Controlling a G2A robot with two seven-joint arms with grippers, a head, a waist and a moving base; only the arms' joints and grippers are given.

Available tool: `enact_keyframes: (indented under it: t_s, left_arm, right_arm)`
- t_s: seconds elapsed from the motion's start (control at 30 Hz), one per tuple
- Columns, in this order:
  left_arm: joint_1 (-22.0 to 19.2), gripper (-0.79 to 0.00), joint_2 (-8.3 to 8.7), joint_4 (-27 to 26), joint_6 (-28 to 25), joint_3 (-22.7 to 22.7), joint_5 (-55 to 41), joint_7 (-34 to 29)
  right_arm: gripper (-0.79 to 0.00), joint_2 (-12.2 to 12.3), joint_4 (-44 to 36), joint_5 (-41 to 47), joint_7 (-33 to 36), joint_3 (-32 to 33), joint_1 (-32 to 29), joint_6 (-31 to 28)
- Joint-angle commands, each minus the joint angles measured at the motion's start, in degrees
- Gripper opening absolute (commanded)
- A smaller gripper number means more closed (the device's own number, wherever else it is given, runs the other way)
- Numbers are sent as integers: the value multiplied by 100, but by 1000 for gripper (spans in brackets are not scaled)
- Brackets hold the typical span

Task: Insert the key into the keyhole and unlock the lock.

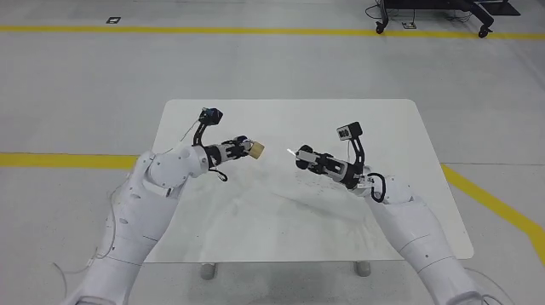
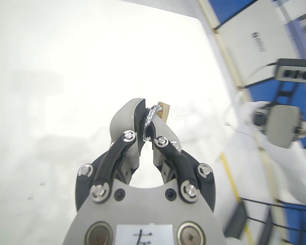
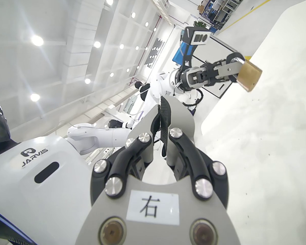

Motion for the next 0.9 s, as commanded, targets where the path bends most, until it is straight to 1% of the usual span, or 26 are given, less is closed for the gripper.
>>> enact_keyframes:
  t_s: [0.0,0.07,0.13,0.23,0.3,0.37,0.47,0.5,0.73,0.87]
  left_arm:
    - [-181,-785,-37,612,-424,-2,-1441,-487]
    - [-383,-785,-45,1130,-696,5,-1704,-802]
    - [-510,-785,-75,1517,-901,75,-2008,-1064]
    - [-693,-785,-117,2030,-1135,191,-2308,-1418]
    - [-793,-785,-149,2284,-1270,218,-2676,-1680]
    - [-929,-785,-152,2455,-1437,223,-2766,-1847]
    - [-1033,-785,-180,2686,-1485,221,-3173,-2083]
    - [-1076,-785,-184,2754,-1518,250,-3162,-2161]
    - [-1248,-785,-237,2974,-1660,460,-3104,-2274]
    - [-1260,-785,-256,2961,-1647,534,-3259,-2349]
  right_arm:
    - [-785,-62,152,15,-112,-179,142,-18]
    - [-785,-123,294,5,-206,-345,282,-22]
    - [-785,-182,414,-11,-299,-492,413,-36]
    - [-785,-268,560,8,-420,-680,589,-64]
    - [-785,-324,652,-15,-488,-804,702,-65]
    - [-785,-384,739,-42,-509,-956,806,-9]
    - [-785,-486,837,-101,-521,-1212,943,15]
    - [-785,-519,886,-116,-568,-1275,985,-19]
    - [-785,-669,1316,4,-914,-1350,1233,-674]
    - [-785,-726,1725,-408,-1258,-1399,1418,-780]
